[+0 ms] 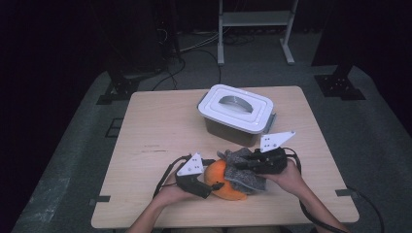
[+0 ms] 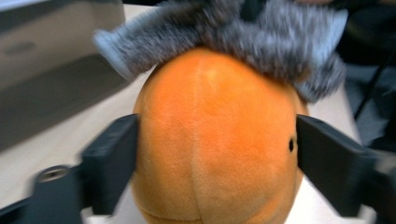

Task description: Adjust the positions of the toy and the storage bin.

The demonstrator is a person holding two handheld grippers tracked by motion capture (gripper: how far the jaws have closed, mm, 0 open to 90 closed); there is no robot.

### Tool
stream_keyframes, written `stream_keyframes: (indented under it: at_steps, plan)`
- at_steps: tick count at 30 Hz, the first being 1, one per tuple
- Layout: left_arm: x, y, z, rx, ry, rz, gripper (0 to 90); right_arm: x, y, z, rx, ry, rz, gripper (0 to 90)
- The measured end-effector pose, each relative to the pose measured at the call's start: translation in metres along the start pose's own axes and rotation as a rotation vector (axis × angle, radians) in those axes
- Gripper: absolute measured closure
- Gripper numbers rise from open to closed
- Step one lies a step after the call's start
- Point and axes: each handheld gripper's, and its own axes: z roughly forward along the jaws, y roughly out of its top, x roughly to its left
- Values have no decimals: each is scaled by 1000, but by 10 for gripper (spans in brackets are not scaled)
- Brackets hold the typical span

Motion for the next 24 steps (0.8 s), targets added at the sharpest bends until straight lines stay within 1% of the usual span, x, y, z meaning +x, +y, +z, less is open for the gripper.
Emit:
stream_keyframes:
  at_steps: [1, 2, 3, 4, 5, 6, 7, 8, 9, 10, 11, 13, 14, 16, 17, 19, 20, 21, 23, 24]
  plan:
    - [1, 2, -1, -9, -4, -8, 147, 2, -3, 0, 8, 2, 0, 764]
    - [1, 3, -2, -10, -13, -1, 147, 2, -3, 0, 8, 2, 0, 764]
    - [-1, 4, -2, 0, 0, 31, 256, 2, -2, -2, 18, -3, -6, 764]
    - [-3, 5, -2, -3, 1, 46, 300, 3, 0, -3, 20, -6, -7, 764]
    - [-4, 5, -1, -7, 2, 56, 322, 4, 2, -4, 18, -2, -14, 765]
    - [-4, 5, -1, -7, 2, 56, 337, 4, 2, -4, 18, -2, -14, 765]
    - [-5, 5, -2, -4, 1, 66, 347, 8, 10, -1, 16, 8, -34, 765]
    - [-5, 5, -2, -4, 1, 66, 351, 10, 14, 1, 23, 13, -48, 765]
    - [-6, 6, -1, 5, 3, 80, 352, 12, 18, 5, 24, 23, -57, 764]
    - [-6, 6, -1, 5, 3, 80, 355, 14, 22, 10, 28, 29, -68, 764]
    - [-7, 7, -1, 8, 5, 89, 355, 14, 22, 10, 28, 29, -68, 764]
    - [-7, 5, -2, 17, 11, 94, 367, 16, 28, 20, 55, 33, -95, 764]
    - [-7, 4, -4, 18, 12, 97, 367, 16, 28, 20, 55, 33, -95, 764]
    - [-6, 0, -6, 15, 15, 96, 380, 13, 28, 19, 55, 34, -90, 765]
    - [-6, -3, -9, 10, 15, 92, 384, 10, 23, 12, 45, 26, -76, 765]
    - [-5, -4, -10, 12, 14, 89, 382, 6, 15, 4, 36, 15, -46, 765]
    - [-5, -6, -11, 8, 11, 75, 381, 4, 10, 0, 28, 11, -31, 764]
    - [-5, -6, -11, 8, 11, 75, 378, 2, 5, -4, 20, 9, -17, 764]
    - [-7, -5, -10, 3, 7, 73, 366, -1, -2, -9, 7, 11, 15, 764]
    - [-7, -5, -10, 3, 7, 73, 347, -1, -4, -10, 4, 13, 19, 765]
